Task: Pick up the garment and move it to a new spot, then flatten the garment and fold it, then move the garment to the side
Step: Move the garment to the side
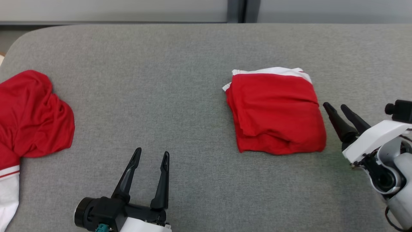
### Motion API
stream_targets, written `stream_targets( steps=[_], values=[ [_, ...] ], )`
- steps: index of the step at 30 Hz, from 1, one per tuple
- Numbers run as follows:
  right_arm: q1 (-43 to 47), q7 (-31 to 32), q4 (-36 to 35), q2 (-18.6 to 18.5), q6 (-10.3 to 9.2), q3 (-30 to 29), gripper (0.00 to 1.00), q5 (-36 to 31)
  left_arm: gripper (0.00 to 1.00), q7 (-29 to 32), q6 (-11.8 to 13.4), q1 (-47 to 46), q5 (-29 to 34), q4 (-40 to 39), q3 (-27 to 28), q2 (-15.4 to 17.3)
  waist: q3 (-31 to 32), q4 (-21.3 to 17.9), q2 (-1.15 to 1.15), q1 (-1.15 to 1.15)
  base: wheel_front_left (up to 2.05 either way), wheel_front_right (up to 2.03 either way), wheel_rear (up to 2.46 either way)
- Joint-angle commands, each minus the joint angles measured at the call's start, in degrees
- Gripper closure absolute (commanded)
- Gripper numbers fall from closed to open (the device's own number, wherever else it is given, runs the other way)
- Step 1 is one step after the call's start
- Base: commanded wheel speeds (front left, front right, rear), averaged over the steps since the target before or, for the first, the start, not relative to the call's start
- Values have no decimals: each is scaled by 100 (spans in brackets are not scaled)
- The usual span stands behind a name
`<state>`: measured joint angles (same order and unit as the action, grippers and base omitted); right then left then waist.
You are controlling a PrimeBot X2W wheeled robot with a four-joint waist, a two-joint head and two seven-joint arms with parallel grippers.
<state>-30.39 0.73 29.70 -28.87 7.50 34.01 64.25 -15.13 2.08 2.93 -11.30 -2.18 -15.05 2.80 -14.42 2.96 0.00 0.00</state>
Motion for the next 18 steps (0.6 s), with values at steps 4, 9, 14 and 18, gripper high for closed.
stream_targets(
  steps=[4, 9, 14, 18],
  values=[
    [-294, 263, 141, -241, -2, 202, 0, 432, 0, 0, -6, -170, -38, -81, -57, 18, -277, 213, 0, 0, 0, 0, 0],
    [-507, 570, 224, -298, -2, 567, 0, 736, 0, -1, -4, -276, 7, -47, -101, 18, -420, 291, 0, 0, 0, 0, 0],
    [-655, 311, 101, -434, -2, 775, 100, 900, 0, -1, 23, -337, 40, -63, -83, 17, -511, 278, 0, 0, 0, 0, 0],
    [-770, 9, -20, -627, -2, 905, 100, 811, 0, -1, -80, -425, 148, -73, -94, 16, -626, 176, 0, 0, 0, 0, 0]
  ],
)
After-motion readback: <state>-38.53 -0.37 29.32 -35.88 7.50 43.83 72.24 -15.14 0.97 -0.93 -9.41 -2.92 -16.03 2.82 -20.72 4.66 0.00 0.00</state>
